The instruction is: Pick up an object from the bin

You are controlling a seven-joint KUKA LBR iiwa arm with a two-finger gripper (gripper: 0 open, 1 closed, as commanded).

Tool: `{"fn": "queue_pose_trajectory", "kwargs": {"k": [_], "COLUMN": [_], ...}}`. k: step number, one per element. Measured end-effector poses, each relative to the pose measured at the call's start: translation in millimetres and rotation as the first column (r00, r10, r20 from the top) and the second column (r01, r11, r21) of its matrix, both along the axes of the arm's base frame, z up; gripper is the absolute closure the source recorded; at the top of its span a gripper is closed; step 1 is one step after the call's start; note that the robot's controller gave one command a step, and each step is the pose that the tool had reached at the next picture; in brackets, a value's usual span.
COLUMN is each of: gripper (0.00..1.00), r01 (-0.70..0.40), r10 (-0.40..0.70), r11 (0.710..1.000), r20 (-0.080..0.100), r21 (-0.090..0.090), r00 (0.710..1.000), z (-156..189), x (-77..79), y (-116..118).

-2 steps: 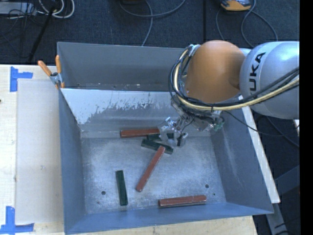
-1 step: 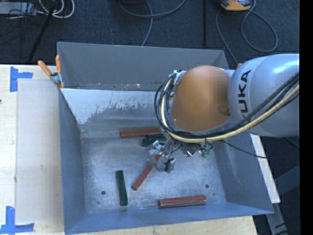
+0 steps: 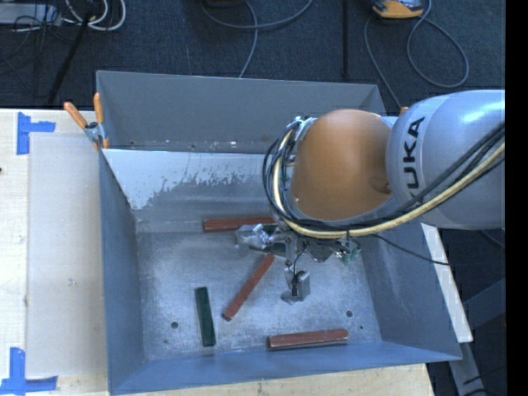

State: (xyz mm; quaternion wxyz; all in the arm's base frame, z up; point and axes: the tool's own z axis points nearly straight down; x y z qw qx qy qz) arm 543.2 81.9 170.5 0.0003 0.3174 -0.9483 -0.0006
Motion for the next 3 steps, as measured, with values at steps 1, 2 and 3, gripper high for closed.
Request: {"fn": "queue_pose_trajectory", "kwargs": {"k": [1, 2, 3], "gripper": [0.0, 1.0, 1.0], "r01": [-0.426, -0.423, -0.45], "r10": [0.426, 0.423, 0.45], "r11": [0.905, 0.906, 0.893], "r20": [-0.004, -0.001, 0.011], "r21": [0.001, 0.002, -0.003], "r00": [0.905, 0.906, 0.893], "z": [-101, -99, 48], "x": [29.0, 30.0, 48.6], "y": [-8, -7, 4]}}
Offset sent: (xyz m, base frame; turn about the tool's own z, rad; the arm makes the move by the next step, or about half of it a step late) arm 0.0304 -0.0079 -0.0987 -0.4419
